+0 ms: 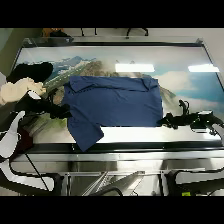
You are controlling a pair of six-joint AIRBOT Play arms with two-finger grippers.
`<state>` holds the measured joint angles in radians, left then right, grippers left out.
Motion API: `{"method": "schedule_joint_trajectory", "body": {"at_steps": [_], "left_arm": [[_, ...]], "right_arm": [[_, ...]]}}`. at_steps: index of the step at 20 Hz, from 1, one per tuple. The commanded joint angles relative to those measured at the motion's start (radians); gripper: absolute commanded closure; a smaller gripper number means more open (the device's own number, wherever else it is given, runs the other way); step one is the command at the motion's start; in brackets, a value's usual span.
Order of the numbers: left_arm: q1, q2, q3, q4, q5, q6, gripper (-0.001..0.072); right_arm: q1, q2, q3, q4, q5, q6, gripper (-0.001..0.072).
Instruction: Fold the shirts.
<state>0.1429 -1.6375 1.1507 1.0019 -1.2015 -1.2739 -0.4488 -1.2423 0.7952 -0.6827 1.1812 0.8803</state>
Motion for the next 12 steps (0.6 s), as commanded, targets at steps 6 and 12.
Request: {"method": "schedule_joint_trajectory", "body": {"at_steps": [6,12], "left_arm": [[0.014,0.323,0.369,-0.344,-0.18,0.068,0.0694],[0.111,0.624,0.922,-0.602,-0.109,0.132,0.0694]], "right_arm": [[-0.006,0.257,0.555,0.387,0.231,-0.017,0.0694],[-0.117,0.484,1.059,0.526,0.143,-0.022,0.0693]]}}
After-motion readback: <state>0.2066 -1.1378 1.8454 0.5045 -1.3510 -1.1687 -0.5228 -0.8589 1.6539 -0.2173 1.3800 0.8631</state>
